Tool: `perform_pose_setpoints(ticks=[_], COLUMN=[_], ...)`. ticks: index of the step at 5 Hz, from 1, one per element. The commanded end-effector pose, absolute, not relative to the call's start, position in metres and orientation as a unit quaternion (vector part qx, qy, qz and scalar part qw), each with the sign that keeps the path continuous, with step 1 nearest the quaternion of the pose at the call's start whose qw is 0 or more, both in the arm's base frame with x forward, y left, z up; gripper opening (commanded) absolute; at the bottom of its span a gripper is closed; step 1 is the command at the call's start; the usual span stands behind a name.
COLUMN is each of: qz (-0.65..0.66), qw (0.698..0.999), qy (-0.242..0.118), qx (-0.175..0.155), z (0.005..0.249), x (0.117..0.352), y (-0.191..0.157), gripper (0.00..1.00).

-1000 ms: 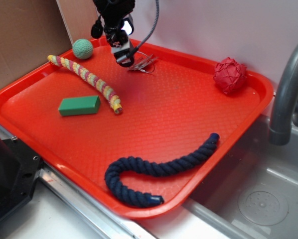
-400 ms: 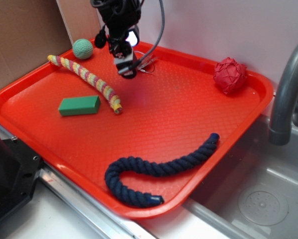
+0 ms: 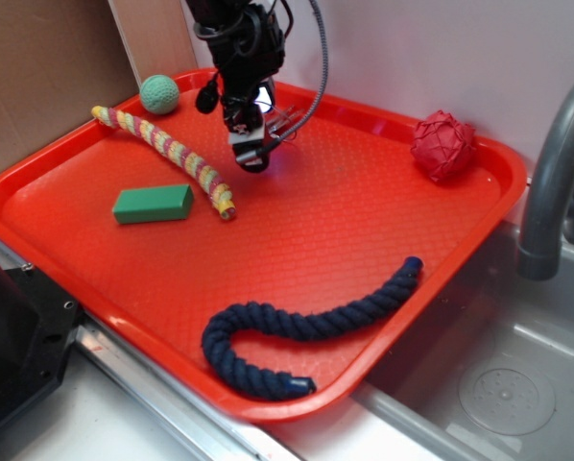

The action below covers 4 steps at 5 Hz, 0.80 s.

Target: Grab the silver keys.

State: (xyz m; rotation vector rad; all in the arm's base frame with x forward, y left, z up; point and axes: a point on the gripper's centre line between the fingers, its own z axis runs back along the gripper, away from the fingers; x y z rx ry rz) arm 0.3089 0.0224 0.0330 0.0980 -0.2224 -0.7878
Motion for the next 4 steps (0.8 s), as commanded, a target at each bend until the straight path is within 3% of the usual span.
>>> perform_pose_setpoints(ticks=[1, 4], qz=[-0.368, -0.363], qw=[0.918, 0.92], qy=[-0.136, -0.14], qx=[0.05, 0.045], z=[0.0493, 0.0584], x=[0.3222, 0.3211], y=[0.0167, 0.0148], gripper=[0.0, 0.0])
